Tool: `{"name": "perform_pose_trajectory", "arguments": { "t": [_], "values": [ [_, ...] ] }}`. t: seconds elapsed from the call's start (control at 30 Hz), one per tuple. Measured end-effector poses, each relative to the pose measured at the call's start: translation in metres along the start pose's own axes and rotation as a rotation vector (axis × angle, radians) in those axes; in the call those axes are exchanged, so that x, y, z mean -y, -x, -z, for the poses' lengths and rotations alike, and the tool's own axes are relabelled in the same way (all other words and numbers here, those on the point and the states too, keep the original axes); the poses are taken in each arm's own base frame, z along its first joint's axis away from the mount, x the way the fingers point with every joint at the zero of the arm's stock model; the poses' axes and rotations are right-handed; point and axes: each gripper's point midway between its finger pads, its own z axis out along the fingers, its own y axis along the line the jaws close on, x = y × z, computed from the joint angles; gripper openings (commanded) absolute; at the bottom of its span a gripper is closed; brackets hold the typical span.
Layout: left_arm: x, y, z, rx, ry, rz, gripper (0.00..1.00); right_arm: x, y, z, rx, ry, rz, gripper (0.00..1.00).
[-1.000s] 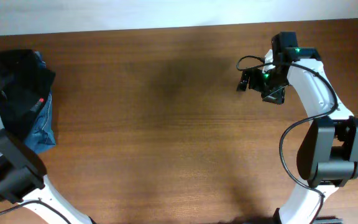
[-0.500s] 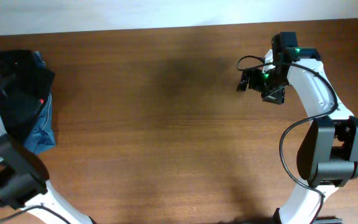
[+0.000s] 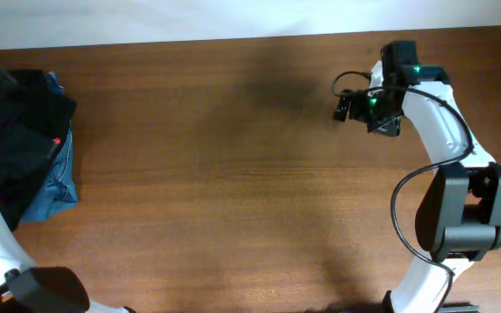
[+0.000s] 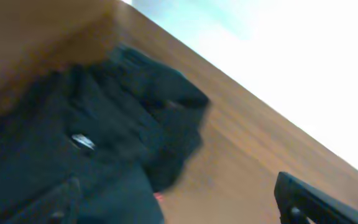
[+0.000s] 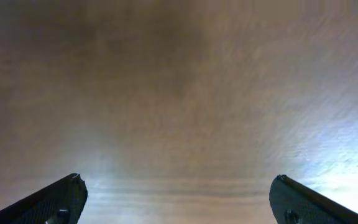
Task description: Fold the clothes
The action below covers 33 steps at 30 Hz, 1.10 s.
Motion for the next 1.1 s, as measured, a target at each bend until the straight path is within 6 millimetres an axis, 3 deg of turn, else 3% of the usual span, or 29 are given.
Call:
{"name": "perform_pose_trajectory", "arguments": {
  "t": [0.13,0.3,0.4,0.57,0.67,0.77,0.9,1.1],
  "values": [
    [0.046,-0.029,-0.001,-0.095,-0.104,-0.053,0.99,-0.002,0.028,0.021,0.094,-0.038,0.118,0.99],
    [0.148,-0.076,0.009,-0.162,-0.26,-0.228,0.99,-0.02,0.073,0.073,0.254,-0.052,0.297,0.99],
    [0.195,-0.105,0.021,-0.175,-0.309,-0.329,0.99,-0.028,0.081,0.107,0.31,-0.057,0.339,0.98],
    [0.252,-0.144,0.043,-0.169,-0.363,-0.46,0.99,-0.042,0.076,0.167,0.384,-0.058,0.376,0.99],
    [0.266,-0.158,0.05,-0.163,-0.362,-0.506,0.99,-0.047,0.068,0.196,0.427,-0.055,0.385,0.99],
    [0.274,-0.17,0.051,-0.174,-0.357,-0.538,0.99,-0.05,0.066,0.213,0.465,-0.053,0.391,0.99],
    [0.285,-0.183,0.055,-0.183,-0.369,-0.568,0.99,-0.05,0.065,0.214,0.463,-0.053,0.391,0.99],
    [0.286,-0.184,0.056,-0.18,-0.366,-0.573,0.99,-0.05,0.065,0.214,0.463,-0.053,0.391,0.99]
  ]
}}
